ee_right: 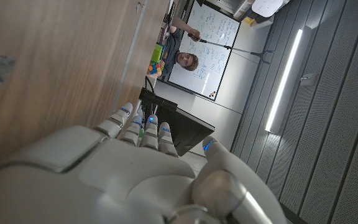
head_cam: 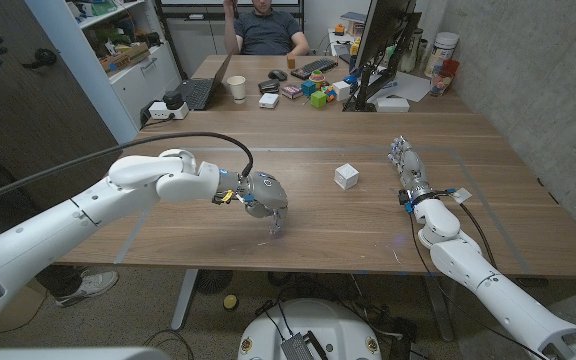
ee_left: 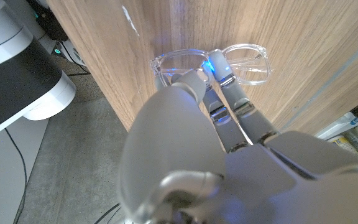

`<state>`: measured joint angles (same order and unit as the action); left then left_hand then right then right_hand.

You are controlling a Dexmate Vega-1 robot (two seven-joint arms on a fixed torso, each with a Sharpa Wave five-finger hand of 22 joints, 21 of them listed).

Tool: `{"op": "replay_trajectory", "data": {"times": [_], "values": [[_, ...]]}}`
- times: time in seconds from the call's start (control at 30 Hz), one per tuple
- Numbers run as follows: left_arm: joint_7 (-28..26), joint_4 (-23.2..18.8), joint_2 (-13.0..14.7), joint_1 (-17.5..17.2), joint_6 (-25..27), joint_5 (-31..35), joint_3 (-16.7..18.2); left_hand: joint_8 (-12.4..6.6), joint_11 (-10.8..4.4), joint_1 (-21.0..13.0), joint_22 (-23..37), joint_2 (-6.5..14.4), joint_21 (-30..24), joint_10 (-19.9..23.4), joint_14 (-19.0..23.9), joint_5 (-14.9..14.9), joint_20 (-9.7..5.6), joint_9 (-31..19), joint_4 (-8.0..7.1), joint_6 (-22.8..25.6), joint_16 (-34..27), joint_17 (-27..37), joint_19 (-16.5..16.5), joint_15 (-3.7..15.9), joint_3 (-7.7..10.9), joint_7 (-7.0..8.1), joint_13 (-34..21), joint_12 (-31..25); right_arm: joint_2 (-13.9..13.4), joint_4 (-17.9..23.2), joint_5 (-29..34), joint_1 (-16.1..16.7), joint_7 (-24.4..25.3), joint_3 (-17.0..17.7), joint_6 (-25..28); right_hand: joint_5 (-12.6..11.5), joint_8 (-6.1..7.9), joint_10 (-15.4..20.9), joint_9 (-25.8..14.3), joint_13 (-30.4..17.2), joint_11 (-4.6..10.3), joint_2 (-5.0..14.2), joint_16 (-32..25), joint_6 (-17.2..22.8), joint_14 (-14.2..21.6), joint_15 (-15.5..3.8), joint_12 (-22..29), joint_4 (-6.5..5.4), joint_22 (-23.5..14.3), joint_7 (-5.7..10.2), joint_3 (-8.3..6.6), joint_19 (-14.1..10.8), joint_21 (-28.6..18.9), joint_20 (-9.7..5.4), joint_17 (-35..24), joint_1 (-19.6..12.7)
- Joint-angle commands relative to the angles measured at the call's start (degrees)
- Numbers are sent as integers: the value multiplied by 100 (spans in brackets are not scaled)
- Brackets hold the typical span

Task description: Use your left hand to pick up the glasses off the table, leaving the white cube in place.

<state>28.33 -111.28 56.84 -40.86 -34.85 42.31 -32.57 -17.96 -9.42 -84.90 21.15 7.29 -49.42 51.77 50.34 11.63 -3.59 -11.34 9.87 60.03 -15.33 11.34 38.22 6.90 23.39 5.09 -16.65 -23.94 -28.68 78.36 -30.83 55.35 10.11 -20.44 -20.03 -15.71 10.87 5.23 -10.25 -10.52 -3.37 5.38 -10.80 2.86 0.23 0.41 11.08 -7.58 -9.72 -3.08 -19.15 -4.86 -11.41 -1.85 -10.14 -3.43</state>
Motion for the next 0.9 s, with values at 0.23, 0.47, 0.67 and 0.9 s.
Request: {"op": "replay_trajectory", "data": {"times": [0.23, 0.47, 0.67, 0.9], "values": [[-440, -341, 175, -231, 393, 23, 403, 14, 9, 30, 54, 26, -175, 77, 111, 14, -546, -27, -24, 88, 12, 38, -60, 638, 32, -11, -45, 34, -22, 8, -7, -11, -18, 22, -27, -52, 15, 41, -27, -20, -1, 67, -26, 60, 39, -11, 32, 12, -9, -1, -9, -34, 27, 13, -19, -49], [-560, -429, 230, -295, 501, -49, 520, 24, 20, 30, 65, 18, -244, 81, 116, 18, -541, -29, -21, 106, 23, 42, -84, 637, 38, -16, -58, 47, -22, 8, -13, -9, -31, 28, -49, -53, 15, 42, -27, -20, -1, 68, -24, 61, 46, -16, 29, 13, -9, 1, -8, -39, 26, 9, -19, -52], [-662, -524, 279, -352, 573, -107, 631, 42, 26, 32, 72, 20, -296, 83, 121, 22, -539, -30, -23, 95, 30, 46, -99, 629, 47, -19, -69, 58, -12, 0, -17, -8, -27, 34, -66, -54, 16, 52, -27, -20, -3, 69, -25, 66, 55, -5, 30, 12, -10, -4, -8, -45, 24, -8, -19, -53], [-773, -611, 349, -432, 686, -94, 754, 55, 17, 37, 77, 17, -364, 95, 140, 28, -544, -32, -25, 108, 33, 53, -113, 625, 57, -29, -82, 69, -21, 17, -16, 18, -20, 46, -86, -54, 16, 65, -27, -20, 0, 69, -24, 68, 63, -7, 31, 10, -10, -11, -5, -57, 21, -11, -20, -52]]}}
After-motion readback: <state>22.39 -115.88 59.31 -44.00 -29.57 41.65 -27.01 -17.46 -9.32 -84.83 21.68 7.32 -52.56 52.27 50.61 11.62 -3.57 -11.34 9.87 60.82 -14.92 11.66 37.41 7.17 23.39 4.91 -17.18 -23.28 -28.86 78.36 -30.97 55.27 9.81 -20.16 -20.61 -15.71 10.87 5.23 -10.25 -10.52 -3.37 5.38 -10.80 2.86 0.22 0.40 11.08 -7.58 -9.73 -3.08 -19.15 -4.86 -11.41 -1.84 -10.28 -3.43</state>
